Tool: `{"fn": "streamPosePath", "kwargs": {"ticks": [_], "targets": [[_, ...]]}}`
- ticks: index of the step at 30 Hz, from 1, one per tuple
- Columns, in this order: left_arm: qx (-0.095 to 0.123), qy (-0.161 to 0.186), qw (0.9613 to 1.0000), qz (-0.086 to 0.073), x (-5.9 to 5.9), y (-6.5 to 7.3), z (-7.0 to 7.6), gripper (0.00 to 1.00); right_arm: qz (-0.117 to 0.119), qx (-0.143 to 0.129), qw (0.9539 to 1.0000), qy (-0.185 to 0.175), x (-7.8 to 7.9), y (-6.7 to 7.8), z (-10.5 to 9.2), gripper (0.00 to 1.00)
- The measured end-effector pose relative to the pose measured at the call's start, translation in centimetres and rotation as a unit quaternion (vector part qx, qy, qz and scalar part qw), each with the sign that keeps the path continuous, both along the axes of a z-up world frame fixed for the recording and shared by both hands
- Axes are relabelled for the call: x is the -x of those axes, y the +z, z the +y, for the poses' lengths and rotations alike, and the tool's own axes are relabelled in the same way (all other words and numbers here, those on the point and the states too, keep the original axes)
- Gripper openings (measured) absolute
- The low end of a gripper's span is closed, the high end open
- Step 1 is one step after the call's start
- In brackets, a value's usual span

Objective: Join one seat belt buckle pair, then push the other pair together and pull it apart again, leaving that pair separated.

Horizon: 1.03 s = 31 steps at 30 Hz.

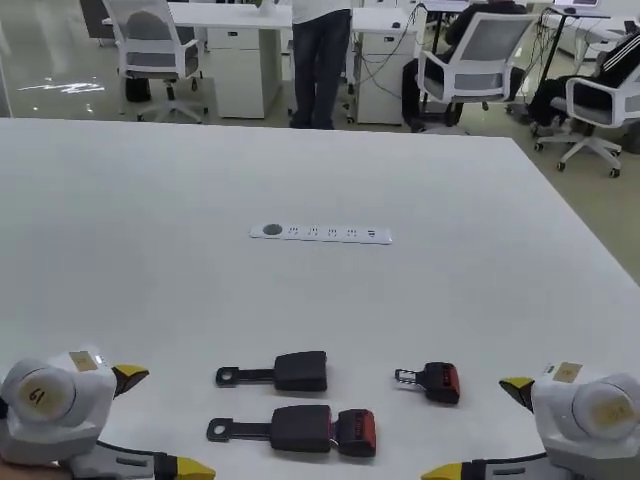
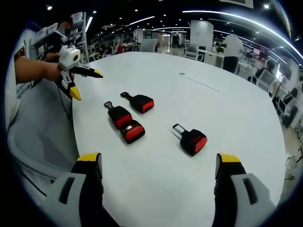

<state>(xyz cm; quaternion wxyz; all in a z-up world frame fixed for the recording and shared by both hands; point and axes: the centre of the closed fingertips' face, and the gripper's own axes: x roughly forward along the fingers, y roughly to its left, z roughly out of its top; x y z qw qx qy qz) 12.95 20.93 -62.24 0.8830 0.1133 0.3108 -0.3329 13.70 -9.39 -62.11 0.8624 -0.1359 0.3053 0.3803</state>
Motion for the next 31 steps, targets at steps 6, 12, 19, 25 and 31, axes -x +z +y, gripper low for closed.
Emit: {"fn": "streamPosePath", "kwargs": {"ticks": [6, 12, 19, 25, 31], "targets": [[0.003, 0.013, 0.9999, -0.001, -0.1, -0.1, 0.7, 1.0, 0.0, -0.009, 0.9999, -0.009, -0.2, 0.1, 0.1, 0.99], [0.01, 0.021, 0.9997, -0.004, -0.3, 0.3, 1.6, 1.0, 0.016, -0.035, 0.999, -0.024, -0.3, 0.5, -0.1, 0.99], [0.004, 0.023, 0.9996, 0.014, 0.2, -0.6, 2.2, 1.0, 0.011, -0.018, 0.9997, -0.011, -0.1, 0.4, 0.0, 0.99], [0.01, 0.022, 0.9995, 0.02, 0.6, -0.6, 1.9, 1.0, 0.008, -0.015, 0.9998, -0.011, -0.1, 0.3, 0.2, 0.99], [0.018, 0.024, 0.9993, 0.02, 0.7, -0.5, 1.6, 1.0, 0.012, -0.013, 0.9998, -0.009, 0.3, 0.0, 0.2, 0.99]]}}
